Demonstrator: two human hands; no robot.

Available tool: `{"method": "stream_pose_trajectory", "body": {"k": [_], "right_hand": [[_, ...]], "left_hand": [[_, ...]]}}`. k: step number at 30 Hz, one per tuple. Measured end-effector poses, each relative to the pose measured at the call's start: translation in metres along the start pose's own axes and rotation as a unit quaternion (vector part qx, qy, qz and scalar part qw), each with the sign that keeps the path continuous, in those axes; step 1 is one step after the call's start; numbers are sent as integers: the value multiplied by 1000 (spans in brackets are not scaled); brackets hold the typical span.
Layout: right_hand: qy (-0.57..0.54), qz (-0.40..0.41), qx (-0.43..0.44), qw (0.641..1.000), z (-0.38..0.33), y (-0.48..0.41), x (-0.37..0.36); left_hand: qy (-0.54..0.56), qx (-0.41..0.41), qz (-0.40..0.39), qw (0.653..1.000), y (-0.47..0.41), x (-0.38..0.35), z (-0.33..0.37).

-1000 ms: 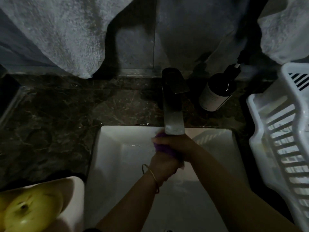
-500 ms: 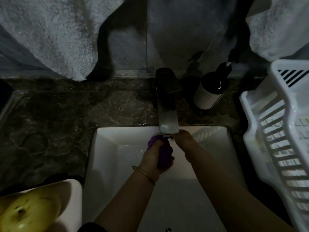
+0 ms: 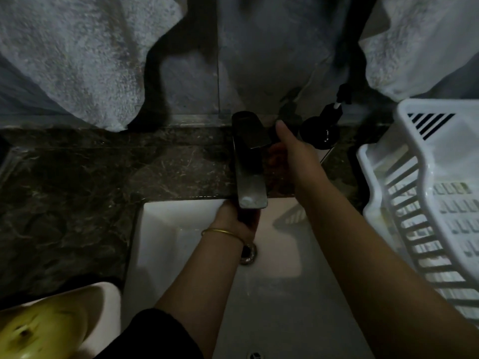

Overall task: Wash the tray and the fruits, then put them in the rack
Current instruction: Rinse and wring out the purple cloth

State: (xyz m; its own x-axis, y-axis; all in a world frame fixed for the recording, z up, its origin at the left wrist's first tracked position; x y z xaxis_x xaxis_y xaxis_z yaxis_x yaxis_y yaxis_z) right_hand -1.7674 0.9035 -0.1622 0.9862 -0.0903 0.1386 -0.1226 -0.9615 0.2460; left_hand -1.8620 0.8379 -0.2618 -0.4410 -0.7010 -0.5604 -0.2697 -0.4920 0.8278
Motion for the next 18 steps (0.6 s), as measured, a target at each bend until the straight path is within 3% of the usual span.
{"method": "stream_pose_trajectory", "body": {"k": [6,15,18], "right_hand": [[19,-57,-24,998,-5,-1,-8],[59,-55,-19,997,15,3,4],[8,-23,-39,999,37,12,4]], "left_hand": [[16,-27,0,1000,0,3,-1],[-78,7,22,997,8,4,-4],[-83,5,17,996,13,11,-4]]}}
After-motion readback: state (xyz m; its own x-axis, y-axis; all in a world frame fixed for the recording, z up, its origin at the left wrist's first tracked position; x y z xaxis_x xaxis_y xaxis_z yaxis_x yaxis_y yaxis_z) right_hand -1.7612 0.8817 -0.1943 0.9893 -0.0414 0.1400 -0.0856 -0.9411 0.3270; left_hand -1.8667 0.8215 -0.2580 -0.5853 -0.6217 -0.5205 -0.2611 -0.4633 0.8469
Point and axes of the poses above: each hand's wrist, its own y-axis away from the middle knuckle, its own x-axis out of the back of the hand, z = x × y, the point moved 6 cm from there along -y, towards the middle knuckle, and after that the axes turned 8 degrees about x, right-handed, at the moved point
